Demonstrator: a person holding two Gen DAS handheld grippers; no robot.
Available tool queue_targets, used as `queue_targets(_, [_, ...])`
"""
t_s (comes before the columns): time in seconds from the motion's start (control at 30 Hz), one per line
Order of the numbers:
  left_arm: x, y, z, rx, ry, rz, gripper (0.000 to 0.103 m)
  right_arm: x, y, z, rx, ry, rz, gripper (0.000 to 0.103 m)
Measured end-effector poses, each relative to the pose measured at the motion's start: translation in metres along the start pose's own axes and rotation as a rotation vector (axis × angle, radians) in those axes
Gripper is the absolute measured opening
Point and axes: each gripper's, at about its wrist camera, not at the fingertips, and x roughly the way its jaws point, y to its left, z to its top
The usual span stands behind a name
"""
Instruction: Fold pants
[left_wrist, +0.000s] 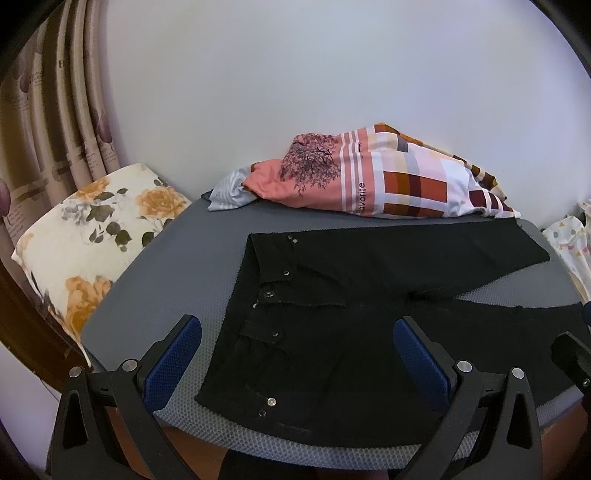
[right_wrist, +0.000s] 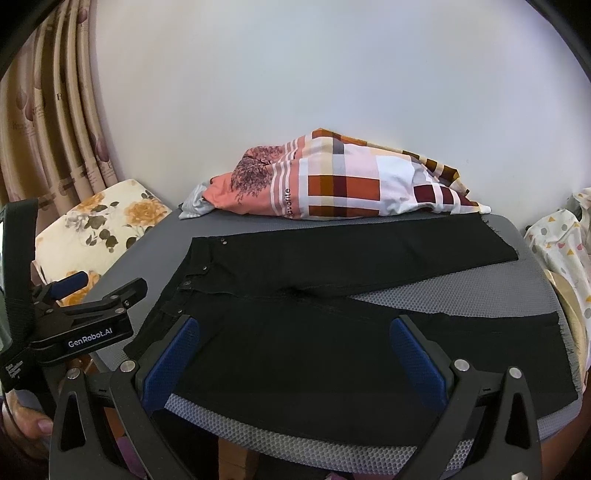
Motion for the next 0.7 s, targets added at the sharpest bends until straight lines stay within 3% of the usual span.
queue_targets(0.7, [0.024,0.004,0.004,-0.006,0.063,0.014,0.103,0.012,0.000,-0.008,0.003,0.036,0.016,0.103])
